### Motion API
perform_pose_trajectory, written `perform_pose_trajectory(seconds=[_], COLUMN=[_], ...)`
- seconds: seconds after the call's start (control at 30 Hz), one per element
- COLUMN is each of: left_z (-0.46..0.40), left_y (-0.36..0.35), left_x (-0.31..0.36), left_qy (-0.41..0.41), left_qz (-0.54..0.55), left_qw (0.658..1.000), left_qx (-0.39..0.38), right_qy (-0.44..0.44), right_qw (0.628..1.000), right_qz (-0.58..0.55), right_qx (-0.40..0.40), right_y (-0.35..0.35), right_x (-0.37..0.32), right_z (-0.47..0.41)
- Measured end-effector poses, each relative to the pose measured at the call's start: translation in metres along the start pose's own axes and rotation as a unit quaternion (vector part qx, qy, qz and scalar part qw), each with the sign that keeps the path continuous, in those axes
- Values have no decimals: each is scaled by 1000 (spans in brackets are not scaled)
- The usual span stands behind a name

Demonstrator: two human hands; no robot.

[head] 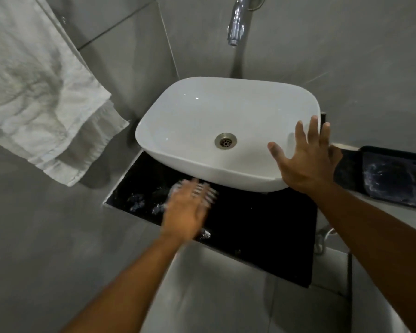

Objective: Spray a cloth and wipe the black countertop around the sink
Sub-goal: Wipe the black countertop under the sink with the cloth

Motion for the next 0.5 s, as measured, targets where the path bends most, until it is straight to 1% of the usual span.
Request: perform_pose_trajectory(seconds=[0.07, 0.1, 0.13, 0.2, 0.27, 0.33, 0.4, 0.5], left_z=[-17, -22, -24, -24, -23, -11, 5, 37], left_y=[12, 17, 19, 15, 9, 14, 15, 6], left_x=[-77, -113, -140, -159, -140, -103, -57, 33], left_qy=[103, 156, 191, 229, 262, 291, 270, 212], left_qz=[-27, -30, -28, -12, -3, 4, 10, 19], left_qw=[994, 987, 980, 972, 965, 956, 961, 976], left_qx=[-7, -25, -45, -52, -8, 42, 64, 46], right_qy=[1, 2, 2, 4, 0, 10, 5, -6], right_qw=[1000, 1000, 1000, 1000, 1000, 1000, 1000, 1000], right_qz=[-2, -4, -6, -8, -11, -12, -22, -23], right_qx=[4, 8, 10, 10, 19, 16, 15, 13], right_y=[0, -1, -1, -2, 0, 4, 4, 0], right_x=[0, 0, 0, 0, 0, -1, -2, 2], right_z=[-1, -1, -1, -1, -2, -1, 0, 11])
Point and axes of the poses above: each hand's wrist, its own z-axis away from the middle knuckle, its own y-axis out of the back of the hand, x = y × z, the point moved 1 cm from there along -z, towards the middle knuckle, and after that the axes turned 9 degrees about -z, right-handed, at the moved point
